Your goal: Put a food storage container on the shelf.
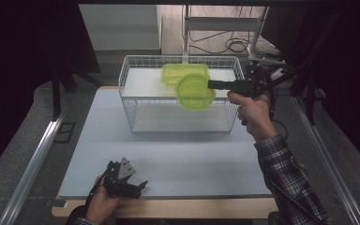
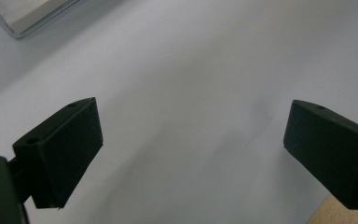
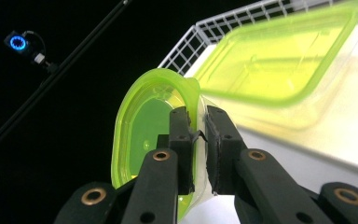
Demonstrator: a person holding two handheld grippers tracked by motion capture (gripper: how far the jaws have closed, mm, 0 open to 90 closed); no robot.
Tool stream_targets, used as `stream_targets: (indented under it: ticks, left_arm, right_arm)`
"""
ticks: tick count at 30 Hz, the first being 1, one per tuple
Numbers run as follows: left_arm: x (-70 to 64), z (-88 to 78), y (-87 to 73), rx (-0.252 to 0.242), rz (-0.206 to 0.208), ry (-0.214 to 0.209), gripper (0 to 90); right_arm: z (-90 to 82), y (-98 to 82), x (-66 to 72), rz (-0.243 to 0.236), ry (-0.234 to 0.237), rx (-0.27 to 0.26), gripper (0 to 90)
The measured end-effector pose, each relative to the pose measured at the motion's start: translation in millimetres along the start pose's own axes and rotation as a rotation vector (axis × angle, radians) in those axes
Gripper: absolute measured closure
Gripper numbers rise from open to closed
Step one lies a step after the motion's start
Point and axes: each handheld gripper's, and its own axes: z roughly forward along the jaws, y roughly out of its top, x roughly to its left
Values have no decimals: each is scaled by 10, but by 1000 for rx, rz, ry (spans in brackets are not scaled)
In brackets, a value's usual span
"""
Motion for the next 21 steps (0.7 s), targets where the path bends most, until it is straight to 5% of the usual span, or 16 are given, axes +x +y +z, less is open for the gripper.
stream_targets:
  ticks: [21]
  left_arm:
    - [10,-6,-5,-6,-8,-1,41]
  right_arm:
    - [205,500,21,2,-113,-94,814]
